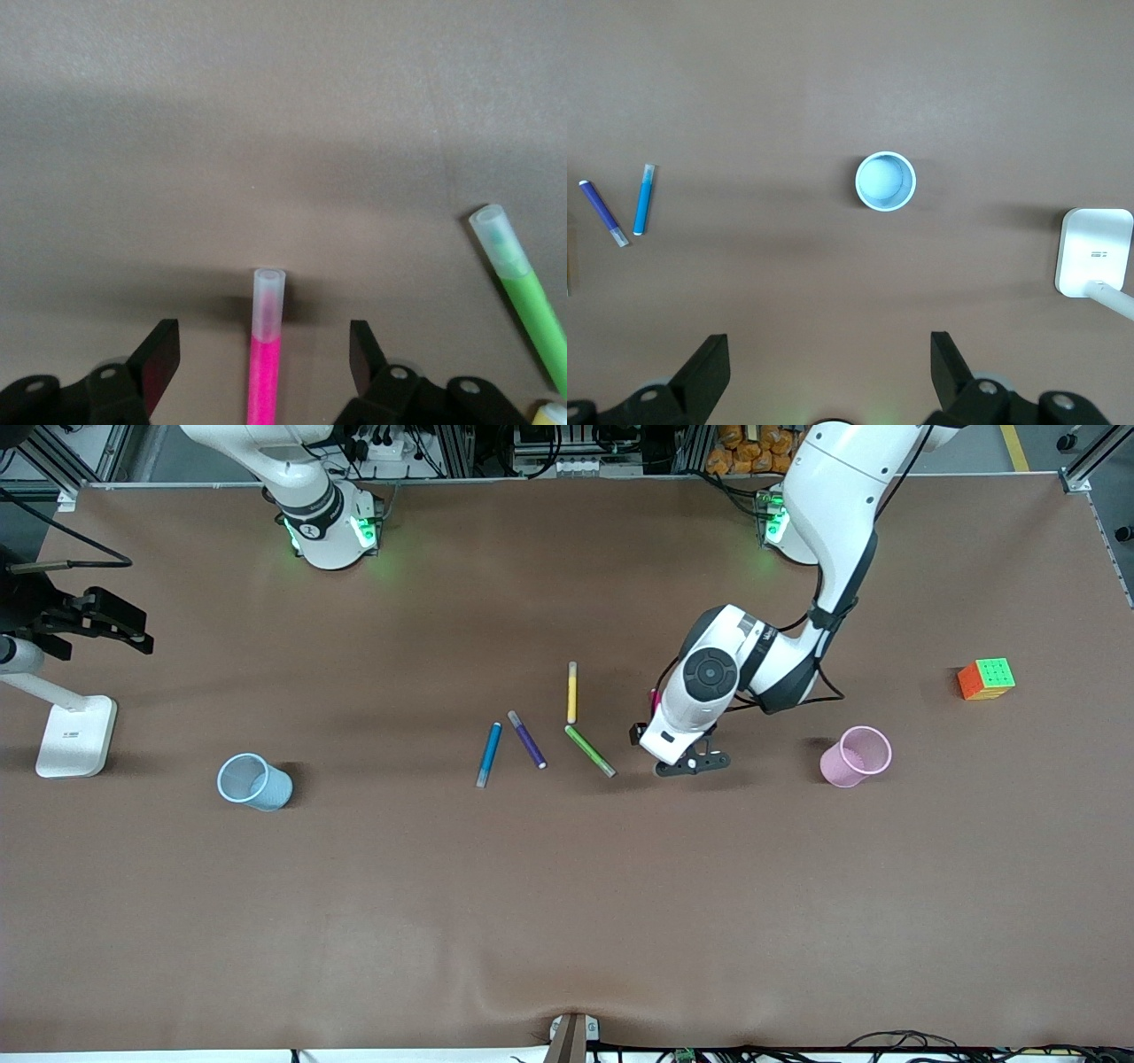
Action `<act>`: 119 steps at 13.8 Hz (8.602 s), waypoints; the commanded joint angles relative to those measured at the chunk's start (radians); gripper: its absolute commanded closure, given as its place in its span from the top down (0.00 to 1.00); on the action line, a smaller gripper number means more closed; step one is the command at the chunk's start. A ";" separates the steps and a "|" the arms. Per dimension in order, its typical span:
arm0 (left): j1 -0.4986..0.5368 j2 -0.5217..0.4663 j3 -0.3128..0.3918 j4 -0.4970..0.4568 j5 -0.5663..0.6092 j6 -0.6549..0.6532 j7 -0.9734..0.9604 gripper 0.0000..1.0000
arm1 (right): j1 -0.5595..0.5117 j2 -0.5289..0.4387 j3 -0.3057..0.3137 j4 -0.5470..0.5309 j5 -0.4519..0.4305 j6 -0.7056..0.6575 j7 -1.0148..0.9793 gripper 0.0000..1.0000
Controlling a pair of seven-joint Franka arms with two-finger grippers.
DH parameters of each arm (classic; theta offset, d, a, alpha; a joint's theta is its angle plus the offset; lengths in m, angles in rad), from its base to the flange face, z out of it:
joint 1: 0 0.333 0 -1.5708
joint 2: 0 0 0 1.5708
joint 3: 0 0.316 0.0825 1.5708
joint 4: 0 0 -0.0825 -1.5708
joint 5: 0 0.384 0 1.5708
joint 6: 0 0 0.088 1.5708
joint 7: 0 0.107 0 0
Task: Place pink and blue markers in matching cups
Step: 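Grasp the pink marker with the left gripper while the right gripper reaches out, then carry the pink marker over the pink cup while the right gripper lowers, then drop the pink marker into the pink cup while the right gripper grasps, then carry the blue marker with the right gripper over the blue cup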
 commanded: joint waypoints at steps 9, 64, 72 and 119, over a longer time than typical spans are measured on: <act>-0.003 0.040 0.009 -0.005 0.011 0.074 -0.014 0.31 | 0.029 -0.014 0.000 -0.001 -0.006 -0.017 0.001 1.00; 0.578 -0.365 0.012 -0.325 0.356 0.428 0.541 1.00 | 0.523 0.613 -0.005 -0.180 0.097 0.821 0.570 1.00; 0.564 -0.365 -0.031 -0.141 0.342 0.130 0.532 1.00 | 0.526 0.633 -0.005 -0.185 0.097 0.830 0.623 1.00; 0.478 -0.548 0.056 0.473 0.028 -0.961 0.793 1.00 | 0.253 0.430 0.000 0.012 0.019 0.437 -0.238 0.00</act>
